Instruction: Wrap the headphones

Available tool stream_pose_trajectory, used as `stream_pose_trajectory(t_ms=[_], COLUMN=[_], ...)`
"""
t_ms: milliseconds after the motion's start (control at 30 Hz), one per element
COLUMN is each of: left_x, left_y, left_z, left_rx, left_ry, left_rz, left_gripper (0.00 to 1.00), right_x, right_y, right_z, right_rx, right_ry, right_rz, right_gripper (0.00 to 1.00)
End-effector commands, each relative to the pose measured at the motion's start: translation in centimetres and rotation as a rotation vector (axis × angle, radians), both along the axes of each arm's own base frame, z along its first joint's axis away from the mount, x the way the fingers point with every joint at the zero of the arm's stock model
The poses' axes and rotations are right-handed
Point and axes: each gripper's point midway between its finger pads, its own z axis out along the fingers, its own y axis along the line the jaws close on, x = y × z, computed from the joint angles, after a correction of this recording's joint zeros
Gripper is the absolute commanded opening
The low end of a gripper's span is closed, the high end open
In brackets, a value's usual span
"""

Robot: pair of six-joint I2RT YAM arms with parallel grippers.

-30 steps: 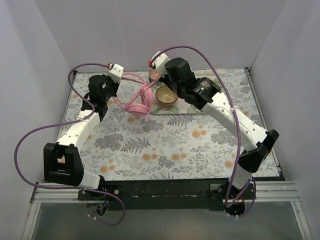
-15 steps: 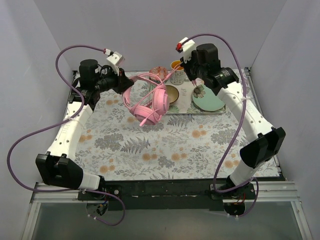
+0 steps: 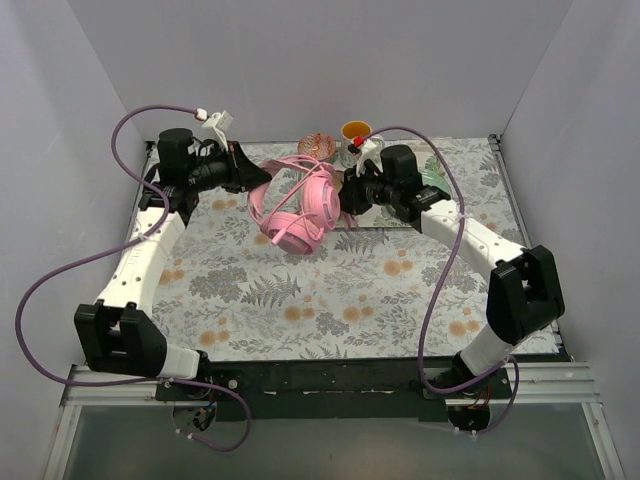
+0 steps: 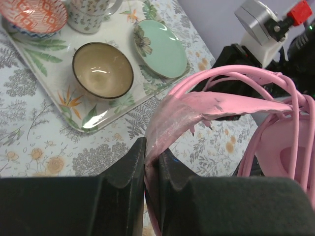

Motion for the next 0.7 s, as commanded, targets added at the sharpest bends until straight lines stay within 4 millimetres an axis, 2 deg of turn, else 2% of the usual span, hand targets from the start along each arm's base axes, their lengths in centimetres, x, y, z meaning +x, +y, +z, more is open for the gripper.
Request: stream_pose_trajectory(t_ms=[0,33,67,167,200,233,267,300,367,400,433,667], left_x=[1.6,2.3,2.4,2.7,2.5,2.6,2.7,2.7,2.7,2.4,2.6,1.4], left_y=[1.2,1.8,2.1,2.9,3.2,3.8,4.4,5.7,7.1,7.6,9.1,11.5], left_z=[1.1,0.3,-1.1,-2.9,-4.3,-4.8,-5.2,-6.6,-7.4,-8.6,-9.1,-12.3], left_rx=[-0.088,-0.076,-0.066,-0.046,-0.036,-0.035,-0.033,-0.032,-0.047,-0.045,-0.050,-0.053], left_ry=[0.022,0.032,0.055,0.070,0.098,0.110,0.116,0.147,0.164,0.191,0.197,0.270], left_rz=[0.170,0.222,0.243,0.300,0.316,0.341,0.371,0.409,0.456,0.469,0.506,0.566], left_gripper=[0.00,0.00,0.00,0.00,0.00,0.00,0.00,0.00,0.00,0.00,0.00,0.00], right_x=[-1.0,-1.9,-2.1,-2.5,-2.7,-2.8,-3.0,-3.2,-3.3,-3.4,-3.3,-3.9], right_y=[3.4,4.2,4.8,6.3,6.8,7.1,7.4,8.0,8.6,9.1,9.3,11.6], right_z=[1.9,0.4,0.2,-2.1,-2.2,-3.5,-4.0,-3.9,-5.3,-6.2,-6.6,-10.3], right_rx=[0.247,0.242,0.252,0.227,0.240,0.234,0.237,0.259,0.255,0.249,0.246,0.204], right_ry=[0.082,0.115,0.129,0.163,0.175,0.204,0.218,0.226,0.253,0.274,0.281,0.348], right_rz=[0.001,0.010,0.003,-0.008,-0.005,-0.010,-0.007,0.000,0.000,-0.008,-0.010,-0.013], right_gripper=[0.21,0.23,0.24,0.30,0.31,0.34,0.34,0.35,0.34,0.34,0.35,0.36])
